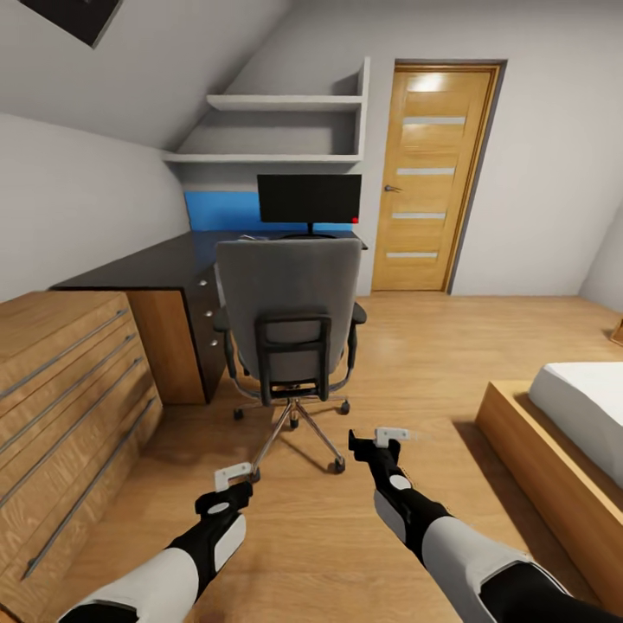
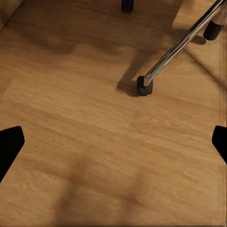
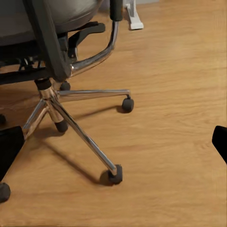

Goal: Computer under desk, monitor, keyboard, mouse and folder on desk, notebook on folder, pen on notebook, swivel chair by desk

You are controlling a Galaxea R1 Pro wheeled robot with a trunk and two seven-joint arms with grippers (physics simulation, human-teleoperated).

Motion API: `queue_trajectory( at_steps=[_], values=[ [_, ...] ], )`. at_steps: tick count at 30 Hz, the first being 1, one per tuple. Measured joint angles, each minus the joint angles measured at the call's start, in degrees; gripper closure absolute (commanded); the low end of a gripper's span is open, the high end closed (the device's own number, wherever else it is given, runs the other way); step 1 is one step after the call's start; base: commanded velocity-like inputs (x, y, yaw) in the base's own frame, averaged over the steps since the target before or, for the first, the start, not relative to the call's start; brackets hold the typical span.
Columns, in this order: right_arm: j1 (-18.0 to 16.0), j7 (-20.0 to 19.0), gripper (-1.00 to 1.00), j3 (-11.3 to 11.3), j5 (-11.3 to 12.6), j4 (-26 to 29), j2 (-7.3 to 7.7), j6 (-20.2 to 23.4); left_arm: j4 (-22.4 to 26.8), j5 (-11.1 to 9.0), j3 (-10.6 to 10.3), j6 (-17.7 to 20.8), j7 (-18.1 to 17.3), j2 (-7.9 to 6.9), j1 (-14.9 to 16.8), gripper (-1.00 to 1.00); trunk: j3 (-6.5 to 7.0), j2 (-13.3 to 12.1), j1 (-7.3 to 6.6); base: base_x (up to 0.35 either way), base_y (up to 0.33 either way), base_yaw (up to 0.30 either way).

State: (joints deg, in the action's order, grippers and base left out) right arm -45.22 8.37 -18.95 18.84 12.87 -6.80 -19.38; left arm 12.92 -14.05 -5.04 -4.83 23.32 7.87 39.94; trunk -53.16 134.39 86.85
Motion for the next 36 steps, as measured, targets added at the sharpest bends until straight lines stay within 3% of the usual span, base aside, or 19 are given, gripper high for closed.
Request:
queue_trajectory(
  at_steps=[4, 9, 20, 22, 36],
  values=[
    [0.0, 0.21, -1.0, 0.03, -3.31, -0.17, -1.52, 0.03, 0.24, 0.39, -0.45, -0.43, 0.16, 2.06, 0.0, -1.0, 0.01, 0.0, 0.0, -0.001, -0.004, 0.173],
    [0.0, 0.28, -1.0, 0.04, -5.48, -0.28, -2.23, 0.05, 3.48, 0.68, -3.03, -1.51, 0.24, 2.13, 0.0, -1.0, 0.01, 0.0, 0.0, 0.0, -0.001, 0.111],
    [0.02, 0.13, -1.0, 0.16, -6.2, -0.26, -2.27, 0.0, 7.02, 0.7, -5.14, -1.89, -0.11, 2.13, -0.01, -1.0, 0.01, 0.0, 0.0, 0.0, 0.0, 0.02],
    [0.03, 0.07, -1.0, 0.18, -6.28, -0.27, -2.18, -0.05, 7.19, 0.69, -6.8, -1.97, -0.06, 2.13, -0.01, -1.0, 0.01, 0.0, 0.0, 0.02, 0.0, 0.002],
    [0.09, -0.06, -1.0, 0.2, -6.48, -0.54, -2.06, -2.32, 11.04, 0.72, -13.3, -1.7, 0.14, 2.13, -0.02, -1.0, 0.01, 0.0, -0.03, 0.274, -0.065, 0.0]
  ],
)
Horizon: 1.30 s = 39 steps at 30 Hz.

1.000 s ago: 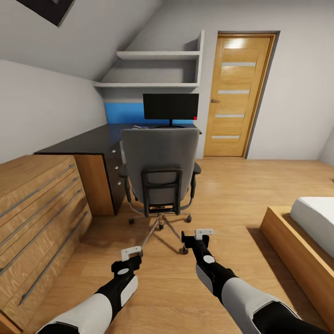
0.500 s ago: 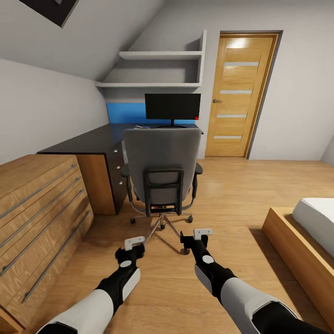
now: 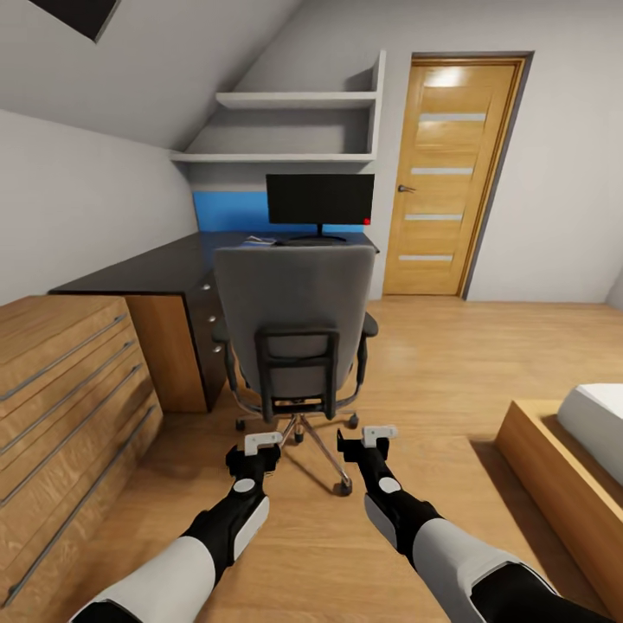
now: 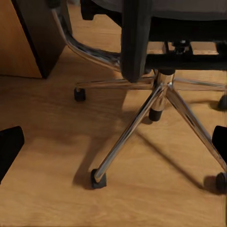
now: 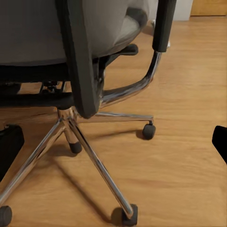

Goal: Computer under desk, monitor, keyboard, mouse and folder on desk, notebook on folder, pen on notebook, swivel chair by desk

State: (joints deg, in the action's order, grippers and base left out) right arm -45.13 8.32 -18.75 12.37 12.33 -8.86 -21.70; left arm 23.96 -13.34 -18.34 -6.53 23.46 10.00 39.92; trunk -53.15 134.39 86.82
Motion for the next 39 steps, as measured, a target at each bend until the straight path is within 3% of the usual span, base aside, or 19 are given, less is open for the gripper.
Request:
queue_trajectory(
  at_steps=[3, 18, 39],
  values=[
    [0.0, -0.06, -1.0, -0.01, -0.05, -0.01, -0.01, -0.07, -0.71, -0.2, -0.9, -0.21, -0.03, 0.0, -0.01, -1.0, 0.0, 0.0, 0.02, 0.158, -0.01, 0.0],
    [0.01, 0.21, -1.0, -0.38, 0.01, 0.0, -0.44, -0.02, -2.29, -0.13, -0.94, -0.41, 0.13, 0.0, 0.0, -1.0, 0.0, 0.0, 0.01, 0.274, 0.003, 0.0],
    [0.03, 0.14, -1.0, -0.95, -0.19, 0.03, -0.4, 0.11, -2.33, -0.26, -1.24, -0.36, 0.16, 0.0, 0.0, -1.0, -0.01, 0.0, 0.0, 0.262, 0.096, 0.0]
  ],
)
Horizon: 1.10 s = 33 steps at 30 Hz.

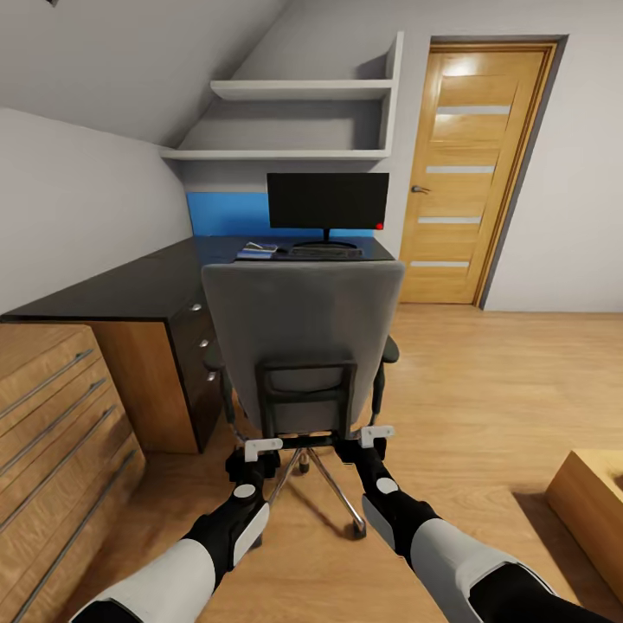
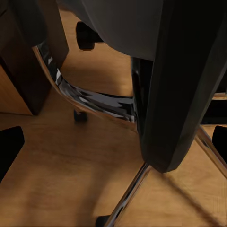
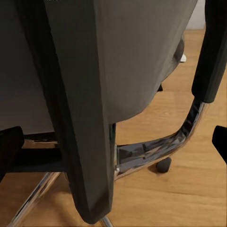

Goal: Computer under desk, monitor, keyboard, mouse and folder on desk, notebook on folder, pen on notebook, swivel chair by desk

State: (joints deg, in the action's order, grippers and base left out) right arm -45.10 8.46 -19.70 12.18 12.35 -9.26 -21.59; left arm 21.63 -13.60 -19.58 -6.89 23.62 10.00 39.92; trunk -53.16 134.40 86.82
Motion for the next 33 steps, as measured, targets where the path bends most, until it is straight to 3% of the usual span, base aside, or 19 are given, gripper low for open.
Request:
queue_trajectory(
  at_steps=[33],
  values=[
    [0.23, -0.31, -1.0, -0.66, -0.29, -0.08, -0.03, 0.03, -0.05, -0.31, -0.24, -0.01, -0.22, 0.0, -0.02, -1.0, 0.11, 0.0, 0.0, 0.325, 0.015, -0.017]
  ],
)
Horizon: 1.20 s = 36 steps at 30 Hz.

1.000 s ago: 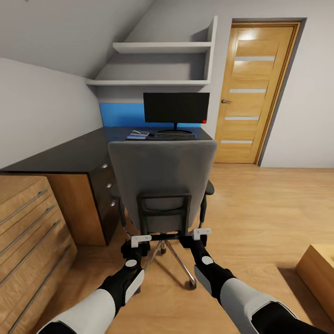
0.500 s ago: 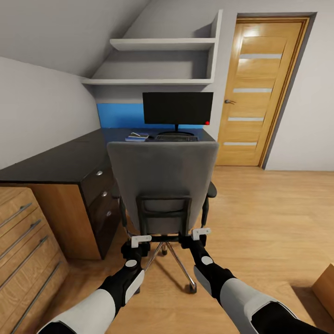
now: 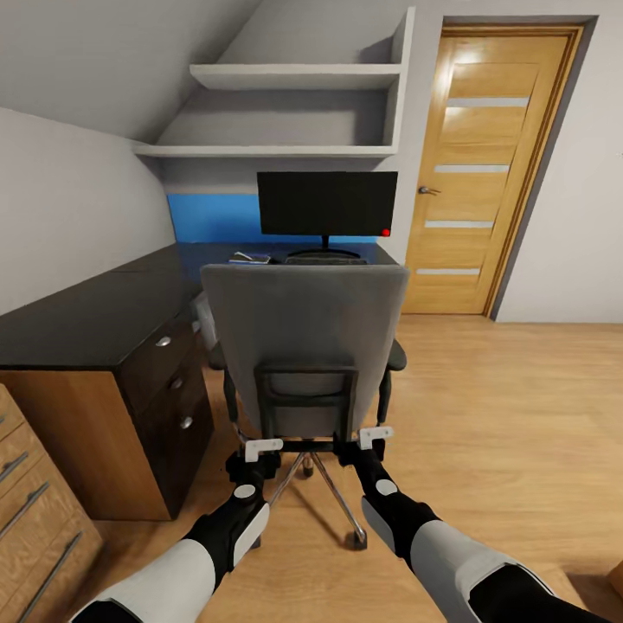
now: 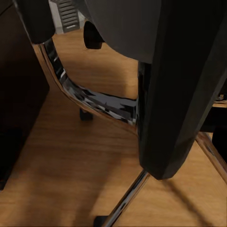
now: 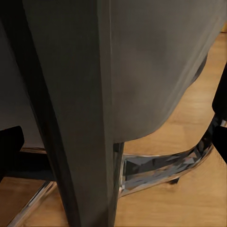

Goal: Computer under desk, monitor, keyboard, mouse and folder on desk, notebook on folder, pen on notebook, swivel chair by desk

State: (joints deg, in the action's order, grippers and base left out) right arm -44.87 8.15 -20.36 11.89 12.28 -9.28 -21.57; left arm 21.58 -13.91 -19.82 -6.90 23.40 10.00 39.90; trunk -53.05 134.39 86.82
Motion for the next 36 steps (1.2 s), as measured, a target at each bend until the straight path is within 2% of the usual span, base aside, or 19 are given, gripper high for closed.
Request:
queue_trajectory(
  at_steps=[36],
  values=[
    [0.04, 0.06, -1.0, 0.08, 0.11, 0.01, 0.1, -0.01, 0.07, 0.04, 0.25, 0.14, -0.3, 0.0, 0.02, -1.0, 0.01, 0.0, 0.0, 0.327, 0.0, -0.001]
  ],
)
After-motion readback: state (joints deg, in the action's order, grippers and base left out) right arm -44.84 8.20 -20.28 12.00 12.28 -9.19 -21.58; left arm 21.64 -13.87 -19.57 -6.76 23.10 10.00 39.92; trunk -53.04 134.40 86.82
